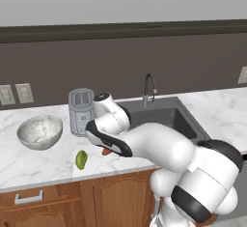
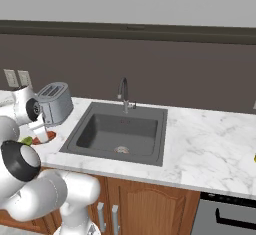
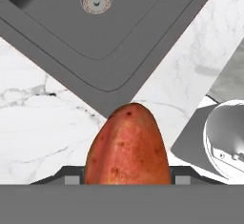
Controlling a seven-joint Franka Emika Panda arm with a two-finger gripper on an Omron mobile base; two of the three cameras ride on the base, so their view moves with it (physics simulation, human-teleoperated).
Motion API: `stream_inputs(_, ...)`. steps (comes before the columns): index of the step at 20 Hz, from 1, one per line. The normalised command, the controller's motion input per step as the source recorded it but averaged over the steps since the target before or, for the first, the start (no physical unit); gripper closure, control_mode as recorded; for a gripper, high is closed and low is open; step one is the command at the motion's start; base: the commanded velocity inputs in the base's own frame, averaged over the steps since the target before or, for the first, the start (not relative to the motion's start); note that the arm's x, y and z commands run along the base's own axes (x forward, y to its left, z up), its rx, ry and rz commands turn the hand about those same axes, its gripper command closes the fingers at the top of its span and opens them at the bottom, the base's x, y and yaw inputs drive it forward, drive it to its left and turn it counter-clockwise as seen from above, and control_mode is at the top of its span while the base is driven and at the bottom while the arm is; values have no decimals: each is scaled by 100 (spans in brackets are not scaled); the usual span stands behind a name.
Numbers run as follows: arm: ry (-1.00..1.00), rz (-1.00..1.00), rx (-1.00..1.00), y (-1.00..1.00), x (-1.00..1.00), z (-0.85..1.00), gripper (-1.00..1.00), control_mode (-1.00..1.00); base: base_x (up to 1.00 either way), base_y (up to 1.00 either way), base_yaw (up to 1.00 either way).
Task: Remove the sweet potato and mango from the sink. Then move the bowl and cup from the counter to the sink for washing.
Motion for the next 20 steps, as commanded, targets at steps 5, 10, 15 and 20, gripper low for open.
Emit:
stream_inputs(5,0,0,4,20,11,-8,100,-100,0,0,0)
stream_inputs(10,0,0,14,18,8,-12,100,-100,0,0,0)
stream_inputs(15,0,0,15,16,8,-13,100,-100,0,0,0)
stream_inputs(20,0,0,11,17,7,-16,100,-100,0,0,0)
